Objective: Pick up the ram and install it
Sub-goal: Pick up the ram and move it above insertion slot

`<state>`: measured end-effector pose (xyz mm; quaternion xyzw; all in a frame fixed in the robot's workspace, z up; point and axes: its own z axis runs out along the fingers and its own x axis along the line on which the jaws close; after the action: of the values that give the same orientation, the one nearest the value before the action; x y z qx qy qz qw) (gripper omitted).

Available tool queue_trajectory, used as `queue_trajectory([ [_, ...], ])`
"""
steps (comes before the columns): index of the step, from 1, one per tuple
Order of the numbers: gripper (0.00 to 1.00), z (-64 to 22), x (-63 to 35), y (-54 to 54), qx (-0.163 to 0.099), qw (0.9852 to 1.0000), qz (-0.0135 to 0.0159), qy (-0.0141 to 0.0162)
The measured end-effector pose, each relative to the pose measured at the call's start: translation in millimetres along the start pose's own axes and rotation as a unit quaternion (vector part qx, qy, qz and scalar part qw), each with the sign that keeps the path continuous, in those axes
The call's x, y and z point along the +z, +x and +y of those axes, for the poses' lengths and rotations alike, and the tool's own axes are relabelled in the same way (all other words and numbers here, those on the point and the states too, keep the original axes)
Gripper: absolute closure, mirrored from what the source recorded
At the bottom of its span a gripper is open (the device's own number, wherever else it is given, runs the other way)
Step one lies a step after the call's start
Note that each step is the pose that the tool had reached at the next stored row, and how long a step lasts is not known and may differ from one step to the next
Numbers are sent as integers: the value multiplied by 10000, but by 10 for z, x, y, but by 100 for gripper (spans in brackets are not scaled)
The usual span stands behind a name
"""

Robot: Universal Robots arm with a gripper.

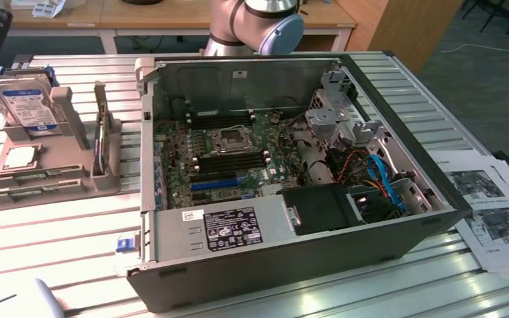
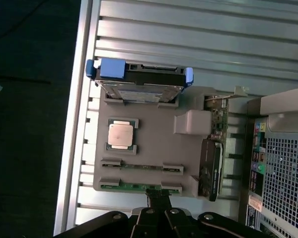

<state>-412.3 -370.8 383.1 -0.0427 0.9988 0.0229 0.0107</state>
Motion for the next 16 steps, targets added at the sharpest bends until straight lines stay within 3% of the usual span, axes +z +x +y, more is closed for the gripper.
queue_trajectory([
  [8,90,0,0,0,-488,9988,22,-11],
  [16,90,0,0,0,-986,9951,44,-23],
])
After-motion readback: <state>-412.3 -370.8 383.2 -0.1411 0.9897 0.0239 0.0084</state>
